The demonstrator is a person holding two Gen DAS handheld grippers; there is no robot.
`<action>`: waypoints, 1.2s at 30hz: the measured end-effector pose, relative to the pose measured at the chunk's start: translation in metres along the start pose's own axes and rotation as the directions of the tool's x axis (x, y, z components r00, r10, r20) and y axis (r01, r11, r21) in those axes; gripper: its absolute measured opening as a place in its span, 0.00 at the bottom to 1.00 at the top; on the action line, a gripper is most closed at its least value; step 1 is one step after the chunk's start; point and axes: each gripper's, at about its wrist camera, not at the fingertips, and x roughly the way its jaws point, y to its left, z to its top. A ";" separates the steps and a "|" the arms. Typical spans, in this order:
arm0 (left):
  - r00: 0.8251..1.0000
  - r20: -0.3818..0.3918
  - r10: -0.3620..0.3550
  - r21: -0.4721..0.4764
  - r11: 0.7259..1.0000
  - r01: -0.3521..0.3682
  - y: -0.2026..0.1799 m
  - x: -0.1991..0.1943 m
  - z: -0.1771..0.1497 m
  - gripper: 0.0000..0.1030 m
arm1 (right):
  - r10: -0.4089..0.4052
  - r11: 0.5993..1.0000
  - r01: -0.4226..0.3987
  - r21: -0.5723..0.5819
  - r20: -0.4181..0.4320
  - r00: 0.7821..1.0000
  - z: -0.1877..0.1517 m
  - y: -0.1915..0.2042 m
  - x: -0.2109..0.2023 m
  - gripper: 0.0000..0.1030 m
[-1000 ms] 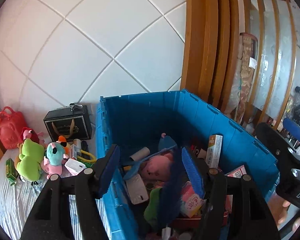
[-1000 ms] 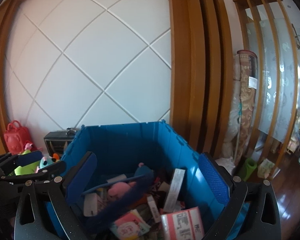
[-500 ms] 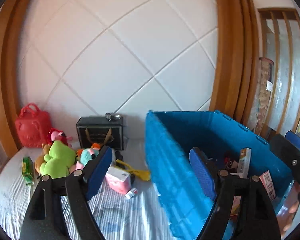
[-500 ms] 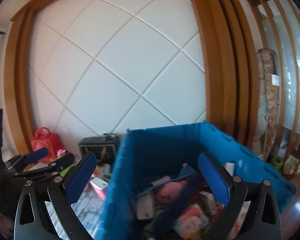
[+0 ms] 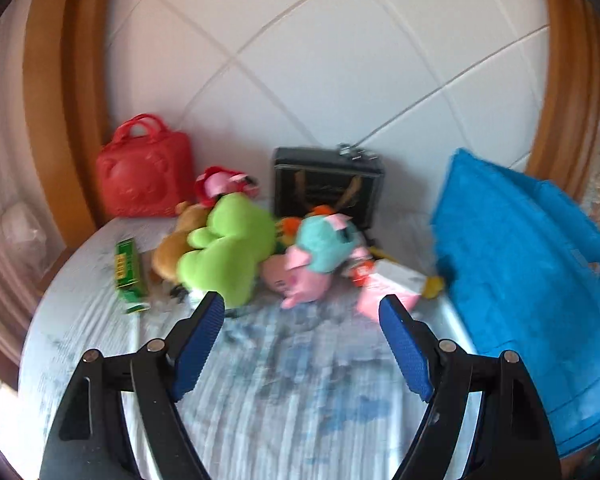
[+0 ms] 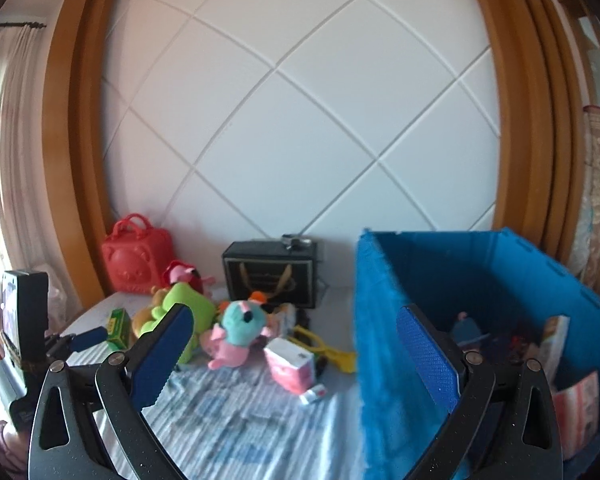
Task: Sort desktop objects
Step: 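Move both tools back from the crate to the plush toys, then grasp the green frog plush with both tools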
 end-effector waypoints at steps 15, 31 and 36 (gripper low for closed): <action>0.966 -0.217 0.139 -0.154 0.972 -0.174 0.162 0.149 0.026 0.77 | 0.050 0.997 -0.069 -0.039 -0.364 0.930 -0.027 0.069 0.236 1.00; 0.857 -0.446 0.258 -0.194 0.907 -0.374 0.263 0.449 0.132 0.77 | -0.163 0.987 0.125 -0.105 -0.638 0.753 -0.023 0.086 0.589 1.00; 0.872 -0.474 0.122 -0.057 0.984 -0.169 0.216 0.449 0.107 0.78 | -0.216 0.970 0.049 -0.239 -0.752 0.623 -0.067 0.097 0.617 1.00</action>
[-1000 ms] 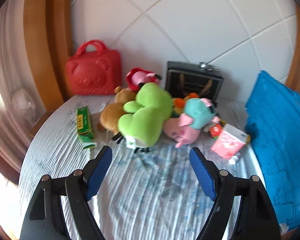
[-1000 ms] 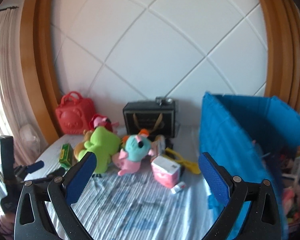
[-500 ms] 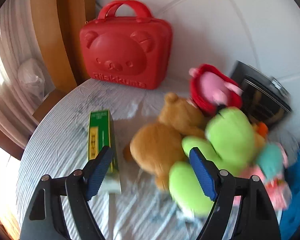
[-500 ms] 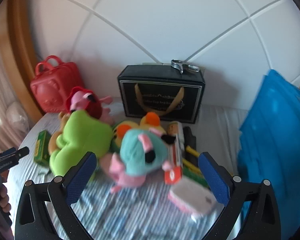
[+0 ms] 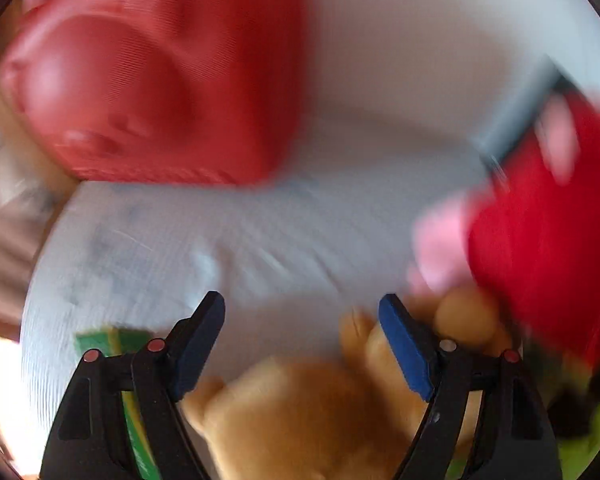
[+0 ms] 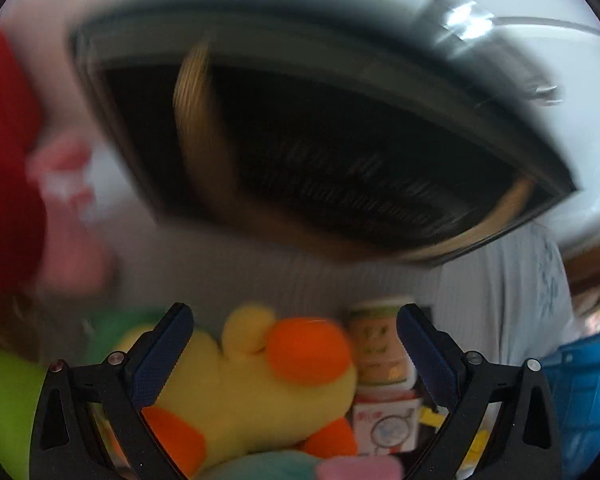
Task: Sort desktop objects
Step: 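Grasp the green frog plush with both tools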
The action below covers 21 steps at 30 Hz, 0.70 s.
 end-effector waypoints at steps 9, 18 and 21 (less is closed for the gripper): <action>0.991 0.107 -0.085 0.133 0.989 0.070 -0.036 -0.096 -0.123 0.77 | 0.265 0.962 -0.270 0.048 0.087 0.960 -0.121 -0.027 -0.076 1.00; 0.991 0.120 -0.064 0.089 0.995 0.053 -0.038 -0.132 -0.236 0.77 | 0.309 0.931 -0.353 0.095 0.308 0.900 -0.251 -0.018 -0.166 1.00; 0.987 0.154 -0.050 0.085 0.996 0.037 -0.031 -0.148 -0.255 0.77 | 0.344 0.918 -0.385 0.093 0.295 0.891 -0.297 0.002 -0.176 1.00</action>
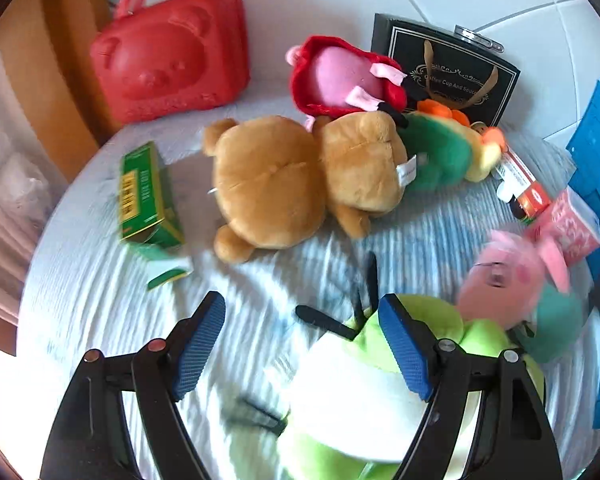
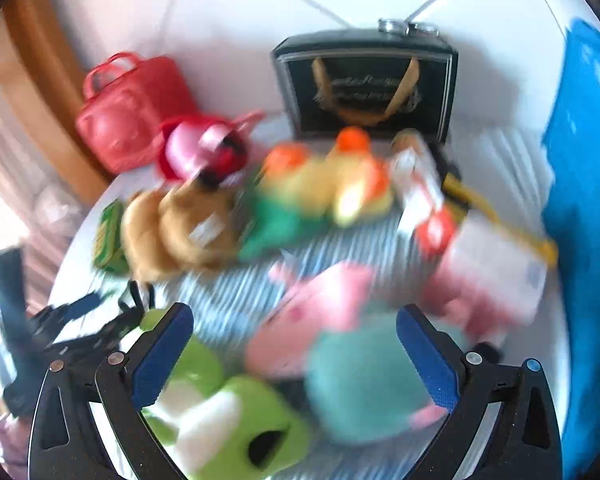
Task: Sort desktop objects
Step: 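Grasp the green frog plush with both tools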
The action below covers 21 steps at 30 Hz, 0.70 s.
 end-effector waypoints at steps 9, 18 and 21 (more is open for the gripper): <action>0.995 0.035 -0.095 0.142 0.986 0.089 0.004 -0.043 -0.047 0.77 | 0.017 0.995 -0.006 0.104 -0.106 0.994 -0.087 0.007 -0.005 1.00; 0.994 -0.051 -0.101 0.186 0.977 0.109 -0.006 -0.010 -0.071 0.77 | 0.025 0.991 -0.004 0.133 -0.154 0.988 -0.103 0.022 0.027 0.74; 0.994 -0.024 -0.105 0.214 0.971 0.108 -0.010 -0.016 -0.067 0.77 | 0.003 0.989 0.020 0.145 -0.156 0.988 -0.095 0.009 0.026 0.89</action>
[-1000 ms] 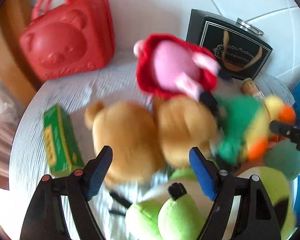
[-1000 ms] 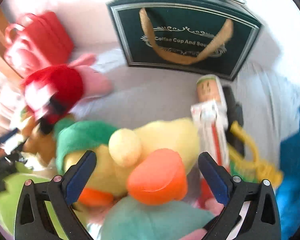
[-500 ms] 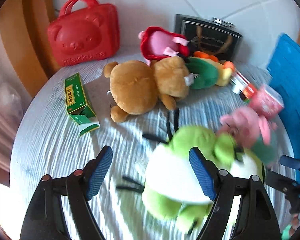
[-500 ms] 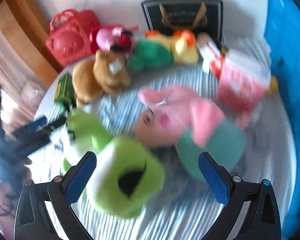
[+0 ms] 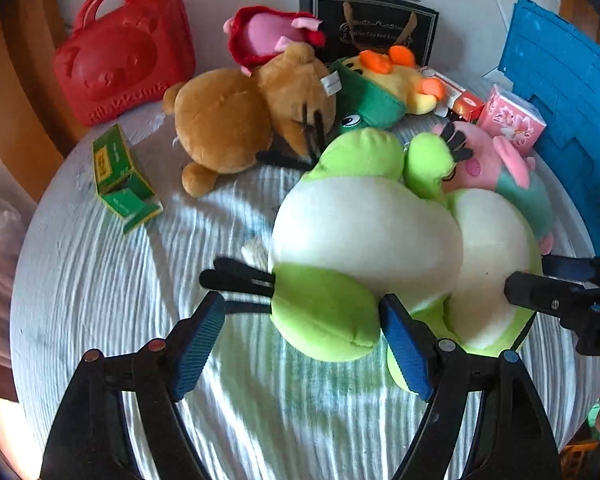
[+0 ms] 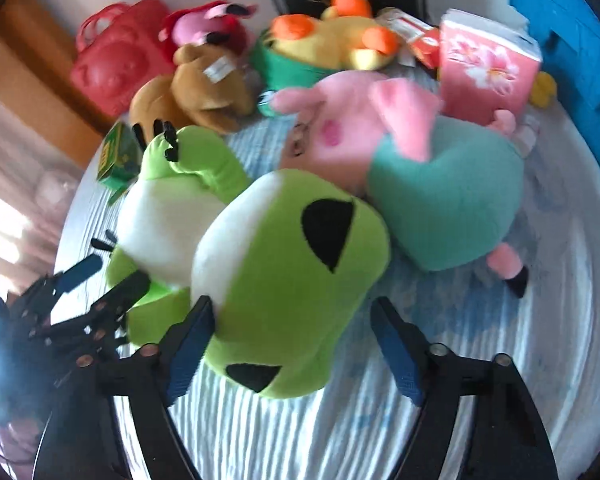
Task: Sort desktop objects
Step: 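Grasp the green frog plush with both tools, then carry the green frog plush over the crate and open both tools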
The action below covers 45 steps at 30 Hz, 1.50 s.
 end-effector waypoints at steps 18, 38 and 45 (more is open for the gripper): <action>0.994 -0.054 -0.094 0.048 0.994 0.097 -0.008 0.022 -0.006 0.53 | -0.018 1.000 0.018 -0.010 -0.022 1.000 -0.002 0.028 0.023 0.76; 0.926 0.363 -0.107 0.021 0.994 0.106 -0.068 -0.148 0.029 0.48 | 0.048 0.982 0.021 -0.187 0.356 0.933 0.008 0.026 -0.153 0.69; 0.833 0.523 -0.180 0.102 0.984 0.148 -0.149 -0.222 0.055 0.48 | 0.053 0.979 0.062 -0.192 0.537 0.842 -0.001 -0.015 -0.255 0.69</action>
